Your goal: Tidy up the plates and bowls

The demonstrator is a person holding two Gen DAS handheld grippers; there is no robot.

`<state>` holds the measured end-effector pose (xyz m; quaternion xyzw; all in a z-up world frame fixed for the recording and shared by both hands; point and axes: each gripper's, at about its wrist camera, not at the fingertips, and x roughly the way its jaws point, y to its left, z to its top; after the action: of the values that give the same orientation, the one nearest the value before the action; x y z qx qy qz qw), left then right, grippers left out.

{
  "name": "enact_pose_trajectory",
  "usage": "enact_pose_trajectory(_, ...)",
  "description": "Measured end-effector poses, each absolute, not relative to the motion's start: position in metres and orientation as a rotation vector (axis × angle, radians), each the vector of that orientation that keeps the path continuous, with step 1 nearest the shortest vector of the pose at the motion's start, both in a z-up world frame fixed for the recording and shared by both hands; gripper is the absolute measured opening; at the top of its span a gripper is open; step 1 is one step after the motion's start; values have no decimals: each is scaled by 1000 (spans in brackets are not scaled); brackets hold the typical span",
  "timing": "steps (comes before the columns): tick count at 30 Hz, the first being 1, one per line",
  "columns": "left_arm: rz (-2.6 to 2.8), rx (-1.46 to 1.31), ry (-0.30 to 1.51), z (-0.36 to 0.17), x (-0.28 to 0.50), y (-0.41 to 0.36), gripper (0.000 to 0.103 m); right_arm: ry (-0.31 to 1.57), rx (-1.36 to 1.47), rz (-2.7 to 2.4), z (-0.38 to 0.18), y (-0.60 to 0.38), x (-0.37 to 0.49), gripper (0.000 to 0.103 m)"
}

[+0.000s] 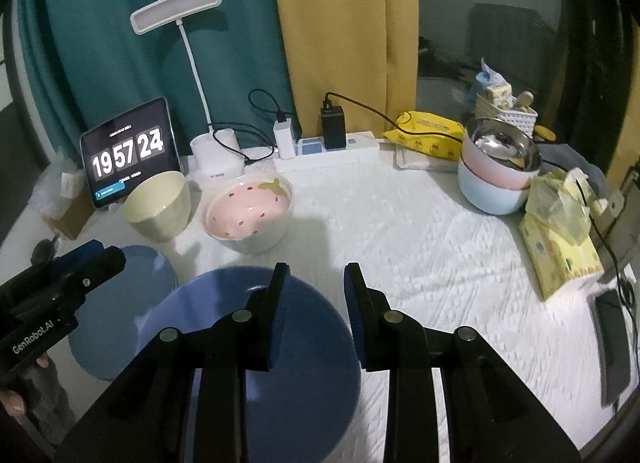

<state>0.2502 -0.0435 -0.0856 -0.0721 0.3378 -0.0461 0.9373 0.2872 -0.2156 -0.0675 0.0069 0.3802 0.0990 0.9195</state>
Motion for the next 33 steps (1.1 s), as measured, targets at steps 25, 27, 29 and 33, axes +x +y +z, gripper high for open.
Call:
enact_pose_trajectory(25,-76,-156,809,-106,347,-43,45,890,-42,256,-80,-189,387,29)
enact_pose_trajectory(27,-74,-161,824,-109,354,-42,45,902,-38,260,-83,-187,394,29)
enact_pose_trajectory(29,-72,-163,835,-112,361,-42,45,908,-39,261,-85,-184,399,29)
enact_pose_trajectory(33,-69,-169,854,-116,371,-41,45,933,-31,266,-92,-179,411,29)
